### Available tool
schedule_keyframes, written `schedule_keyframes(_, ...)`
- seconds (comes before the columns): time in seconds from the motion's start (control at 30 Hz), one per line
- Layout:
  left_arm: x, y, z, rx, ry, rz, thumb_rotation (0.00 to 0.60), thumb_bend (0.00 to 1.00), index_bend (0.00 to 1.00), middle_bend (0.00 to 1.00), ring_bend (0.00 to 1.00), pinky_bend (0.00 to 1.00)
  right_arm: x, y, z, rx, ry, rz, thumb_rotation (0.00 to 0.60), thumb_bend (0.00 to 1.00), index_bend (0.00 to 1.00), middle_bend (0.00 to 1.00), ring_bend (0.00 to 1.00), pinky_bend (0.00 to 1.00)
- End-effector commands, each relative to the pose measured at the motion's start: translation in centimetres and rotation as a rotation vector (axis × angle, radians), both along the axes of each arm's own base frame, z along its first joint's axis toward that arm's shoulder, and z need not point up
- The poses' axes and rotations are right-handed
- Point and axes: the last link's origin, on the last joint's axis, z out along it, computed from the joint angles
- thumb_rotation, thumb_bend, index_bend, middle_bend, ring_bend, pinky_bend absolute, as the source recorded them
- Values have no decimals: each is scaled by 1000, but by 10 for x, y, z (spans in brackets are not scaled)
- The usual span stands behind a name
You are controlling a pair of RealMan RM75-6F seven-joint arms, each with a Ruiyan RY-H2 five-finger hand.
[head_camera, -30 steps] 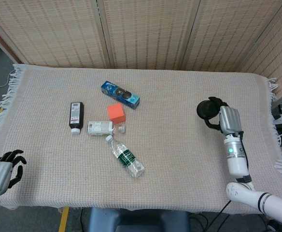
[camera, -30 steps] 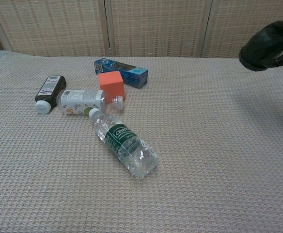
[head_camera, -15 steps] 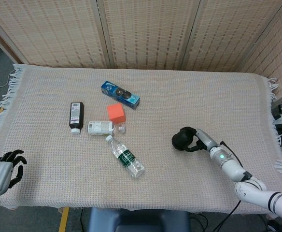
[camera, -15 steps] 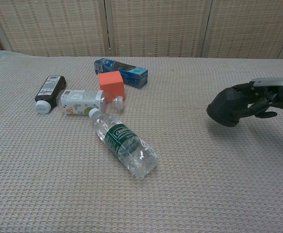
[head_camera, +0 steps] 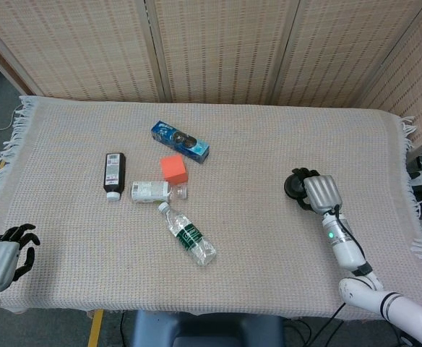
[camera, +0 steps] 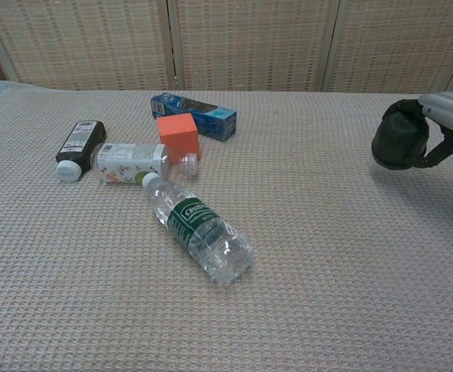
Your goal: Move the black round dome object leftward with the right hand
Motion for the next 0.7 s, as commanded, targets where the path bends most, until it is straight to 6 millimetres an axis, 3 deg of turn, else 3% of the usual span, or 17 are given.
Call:
schedule_keyframes(0.03, 0, 0, 0, -1, 1, 1, 600, 603, 471, 258, 267, 467, -2, 8, -12, 1, -166, -19, 600, 874, 1000, 897, 756, 944)
schedule_keyframes(0.3, 0, -1, 1, 1, -4, 1, 600, 603, 469, 258, 267, 467, -1, 17, -17, 254, -457, -170, 600, 873, 1000, 897, 756, 944)
schedule_keyframes(0.7, 1, -1, -1, -9, -4, -2, 600, 603, 472, 258, 267, 468, -25, 20, -32, 310, -353, -178, 600, 870, 1000, 897, 755, 945)
